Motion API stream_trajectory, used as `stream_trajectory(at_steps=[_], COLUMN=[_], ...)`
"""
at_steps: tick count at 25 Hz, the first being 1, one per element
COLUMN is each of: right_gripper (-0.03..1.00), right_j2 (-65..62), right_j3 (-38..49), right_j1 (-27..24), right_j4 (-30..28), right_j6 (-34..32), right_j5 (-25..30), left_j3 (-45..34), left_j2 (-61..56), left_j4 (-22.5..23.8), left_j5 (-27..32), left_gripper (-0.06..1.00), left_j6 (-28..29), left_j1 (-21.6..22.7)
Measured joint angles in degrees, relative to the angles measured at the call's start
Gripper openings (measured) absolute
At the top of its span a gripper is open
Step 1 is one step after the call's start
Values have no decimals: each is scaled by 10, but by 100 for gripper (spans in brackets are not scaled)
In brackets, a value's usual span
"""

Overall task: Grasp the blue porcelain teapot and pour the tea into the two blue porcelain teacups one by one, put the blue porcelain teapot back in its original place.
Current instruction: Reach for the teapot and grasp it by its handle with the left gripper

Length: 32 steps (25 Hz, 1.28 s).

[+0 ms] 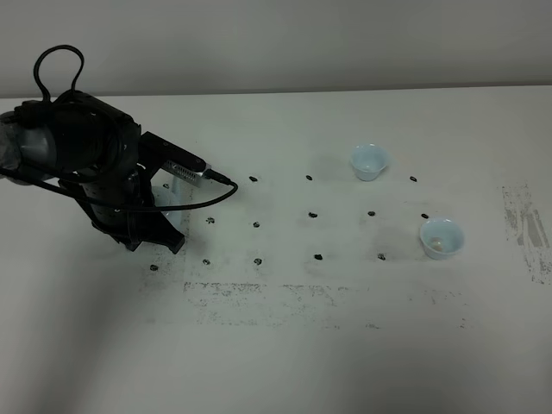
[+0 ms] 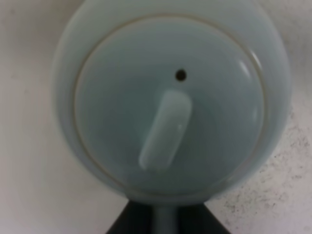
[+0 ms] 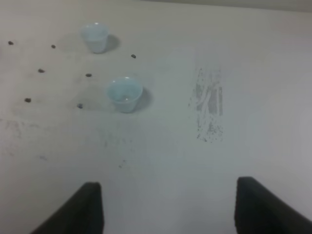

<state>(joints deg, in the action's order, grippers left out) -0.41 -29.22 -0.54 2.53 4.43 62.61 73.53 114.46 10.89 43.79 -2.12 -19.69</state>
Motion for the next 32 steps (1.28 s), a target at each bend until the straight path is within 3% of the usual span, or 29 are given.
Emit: stream_trajectory(at_steps=[21, 27, 32], right_gripper=[59, 59, 59], right_j2=[0, 0, 0], right_j3=[0, 0, 0], right_j1=[0, 0, 0], right_j4=[0, 0, 0], right_j6=[0, 0, 0], right_j5=[0, 0, 0], left_j3=[0, 0, 39], left_j2=[-1, -35, -41], left_j4=[-1, -1, -16], left_j5=[-34, -21, 47], left_gripper=[6, 4, 4], left_j6=[6, -58, -147], left_j1=[0, 0, 6])
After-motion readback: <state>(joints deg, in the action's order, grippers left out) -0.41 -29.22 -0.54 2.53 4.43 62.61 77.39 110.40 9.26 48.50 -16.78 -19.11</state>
